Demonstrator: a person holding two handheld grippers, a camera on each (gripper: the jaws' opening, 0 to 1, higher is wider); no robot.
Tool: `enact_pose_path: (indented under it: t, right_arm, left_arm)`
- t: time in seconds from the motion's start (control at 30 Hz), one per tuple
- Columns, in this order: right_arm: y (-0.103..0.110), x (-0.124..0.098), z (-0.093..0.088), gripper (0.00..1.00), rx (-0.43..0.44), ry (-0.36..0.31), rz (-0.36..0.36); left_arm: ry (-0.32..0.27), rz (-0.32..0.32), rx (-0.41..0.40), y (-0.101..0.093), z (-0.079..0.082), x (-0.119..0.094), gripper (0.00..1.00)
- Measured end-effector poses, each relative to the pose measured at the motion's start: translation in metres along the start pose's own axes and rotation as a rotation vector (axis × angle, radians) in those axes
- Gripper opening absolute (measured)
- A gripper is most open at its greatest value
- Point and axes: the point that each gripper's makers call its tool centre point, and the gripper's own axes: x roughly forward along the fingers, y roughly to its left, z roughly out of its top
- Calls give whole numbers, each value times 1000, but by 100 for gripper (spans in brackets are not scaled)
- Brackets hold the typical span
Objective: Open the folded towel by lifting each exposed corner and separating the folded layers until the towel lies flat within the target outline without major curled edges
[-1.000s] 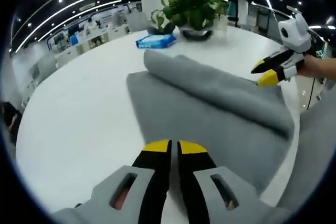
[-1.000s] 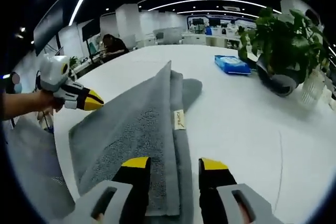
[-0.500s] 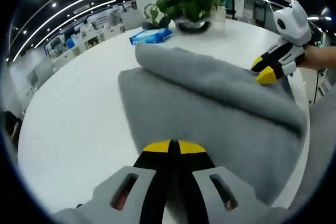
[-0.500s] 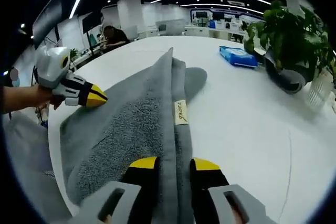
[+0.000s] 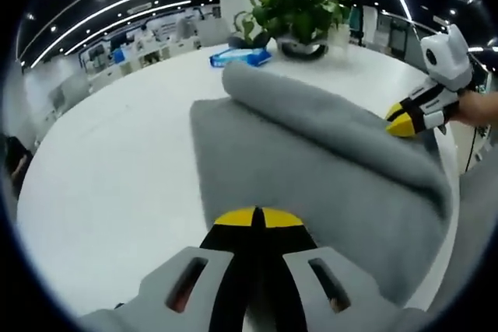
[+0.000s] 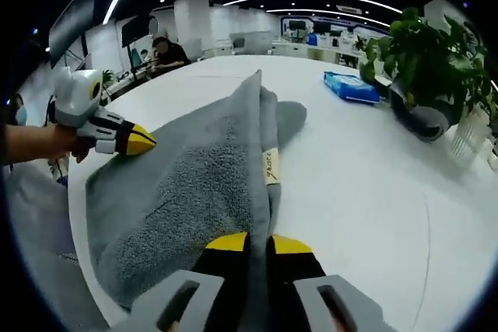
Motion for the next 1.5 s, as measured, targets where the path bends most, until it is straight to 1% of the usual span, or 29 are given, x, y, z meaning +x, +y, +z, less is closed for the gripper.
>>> enact_pose_path:
  t: [0.2,0.37,0.53,0.83,0.97,1.33,1.5]
  right_arm:
    - [-2,-5,-4,6,-7,0,-10]
    - [-4,-13,-10,5,16,2,-16]
    - [-7,-17,-15,5,19,2,-23]
    - [-7,-24,-21,5,38,-4,-38]
    - [-5,-26,-23,5,44,-15,-37]
    - [0,-22,-21,5,35,-14,-30]
    - [1,-13,-13,5,16,-10,-19]
  left_arm:
    - [0,30,-4,6,-5,-8,0]
    - [-3,74,-25,15,-11,-15,0]
    - [-18,93,-49,22,-17,-23,0]
    - [-14,150,-79,39,-30,-39,0]
    - [-24,151,-94,41,-35,-46,0]
    - [-18,148,-88,44,-34,-45,0]
    - [-10,162,-84,56,-30,-39,0]
